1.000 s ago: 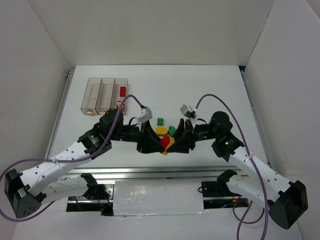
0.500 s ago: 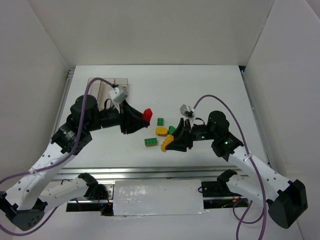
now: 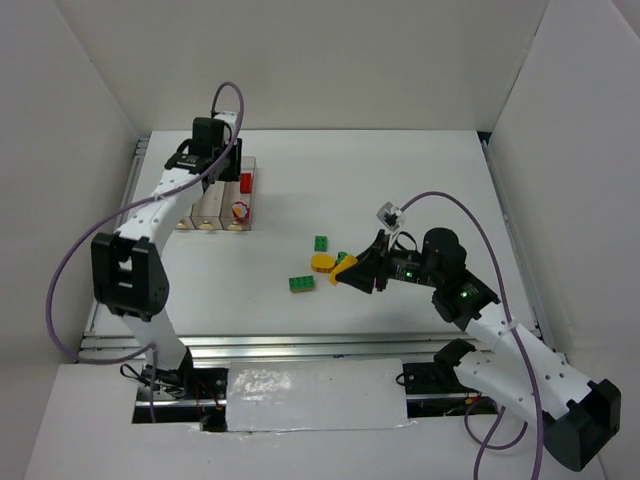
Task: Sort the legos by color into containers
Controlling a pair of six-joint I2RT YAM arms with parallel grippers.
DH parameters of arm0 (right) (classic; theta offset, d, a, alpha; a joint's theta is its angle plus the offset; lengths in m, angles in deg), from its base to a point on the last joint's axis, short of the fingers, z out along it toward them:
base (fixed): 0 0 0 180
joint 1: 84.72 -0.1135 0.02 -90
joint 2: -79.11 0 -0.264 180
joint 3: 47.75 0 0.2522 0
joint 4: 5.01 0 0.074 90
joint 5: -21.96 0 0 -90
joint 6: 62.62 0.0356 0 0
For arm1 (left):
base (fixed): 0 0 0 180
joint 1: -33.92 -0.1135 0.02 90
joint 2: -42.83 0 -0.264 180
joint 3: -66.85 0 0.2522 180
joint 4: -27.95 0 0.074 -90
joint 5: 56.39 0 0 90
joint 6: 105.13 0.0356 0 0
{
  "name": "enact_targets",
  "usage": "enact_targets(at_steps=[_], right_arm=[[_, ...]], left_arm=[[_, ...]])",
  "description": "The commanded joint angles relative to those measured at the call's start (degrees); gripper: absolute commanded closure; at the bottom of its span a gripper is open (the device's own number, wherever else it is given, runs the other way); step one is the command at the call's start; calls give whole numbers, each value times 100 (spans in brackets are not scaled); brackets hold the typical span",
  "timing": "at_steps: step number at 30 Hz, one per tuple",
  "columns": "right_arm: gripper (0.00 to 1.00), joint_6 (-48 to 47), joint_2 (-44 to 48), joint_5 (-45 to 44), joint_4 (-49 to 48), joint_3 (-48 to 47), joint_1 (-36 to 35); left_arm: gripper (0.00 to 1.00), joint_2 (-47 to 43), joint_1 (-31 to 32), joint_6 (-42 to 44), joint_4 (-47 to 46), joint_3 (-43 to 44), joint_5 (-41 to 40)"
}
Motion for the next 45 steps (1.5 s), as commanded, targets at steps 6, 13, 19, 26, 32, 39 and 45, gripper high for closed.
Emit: enact_targets(at_steps=[6,13,19,26,32,39,45], right_arm=[[100,277,441,-253,277,143,-40],[100,171,318,-244,330,90,-49],[100,180,151,-157,295,29,-31],[100,163,19,-165,357,-112,-49],[100,355,-174,-410,190,-217,-32],[100,611,-438,176,-197,-674,100],[100,1031,-508,1099,-846,-1034,276]], left_arm=[[100,1175,-648,208,-472,622,847],[90,1729,-648,103,-578,359,1270],[51,1862,-648,-47,-499,358,1182],[0,1176,-665,-205,-745,129,848],[1,519,-657,-670,-261,272,1627],[5,-2223,236,-2120,-2369,-2188,4388],[8,-3805,1800,-2455,-3301,-3613,5295]])
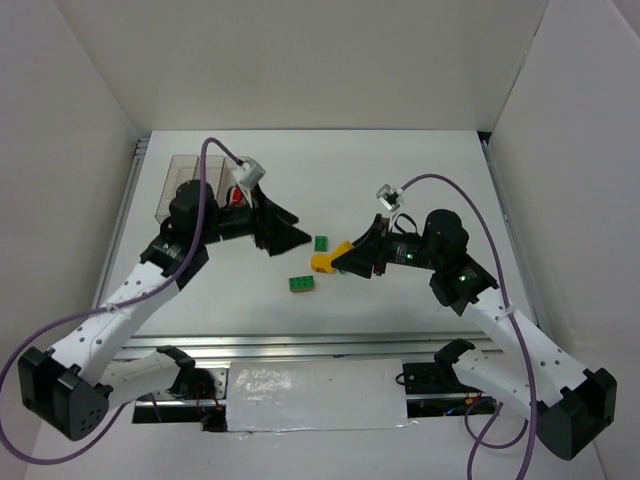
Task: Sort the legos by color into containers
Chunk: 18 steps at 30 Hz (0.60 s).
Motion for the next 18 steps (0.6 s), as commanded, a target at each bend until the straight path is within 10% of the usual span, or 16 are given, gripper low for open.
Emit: enact_targets(at_steps=[1,7,18], right_arm=[[99,388,-14,735,-873,-384,42],[95,1434,-102,1773,-2526,-76,60],[94,960,-23,1738,-1850,-137,51]], left_arm=[[8,-439,673,-411,-904,-556,790],[12,-642,1738,-333,-1293,-663,818],[26,-282,1967,-377,-1556,-364,729]])
